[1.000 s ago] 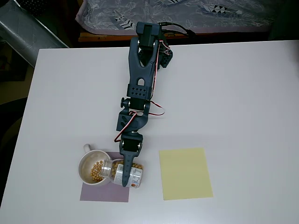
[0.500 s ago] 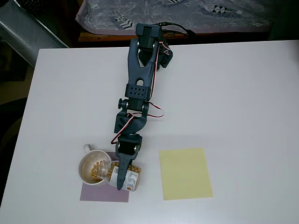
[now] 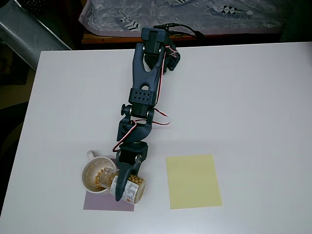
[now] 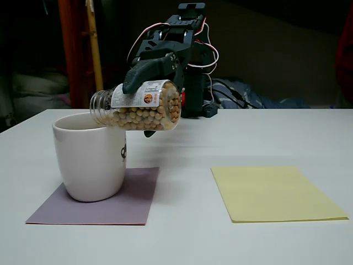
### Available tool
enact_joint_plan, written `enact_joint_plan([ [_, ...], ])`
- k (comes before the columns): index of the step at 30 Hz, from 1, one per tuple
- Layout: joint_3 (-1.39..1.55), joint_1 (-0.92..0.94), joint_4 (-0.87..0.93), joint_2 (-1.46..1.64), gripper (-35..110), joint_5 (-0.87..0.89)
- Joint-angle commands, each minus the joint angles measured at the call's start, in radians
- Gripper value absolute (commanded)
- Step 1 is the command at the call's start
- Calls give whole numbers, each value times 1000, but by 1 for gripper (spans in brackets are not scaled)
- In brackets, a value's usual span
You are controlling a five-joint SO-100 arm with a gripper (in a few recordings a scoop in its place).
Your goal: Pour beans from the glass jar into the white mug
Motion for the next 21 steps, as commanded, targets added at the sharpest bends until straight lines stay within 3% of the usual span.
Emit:
enact_joint_plan([
  [1,-28,21,35,11,0,43],
  [21,-207,14,199,-75,0,235],
])
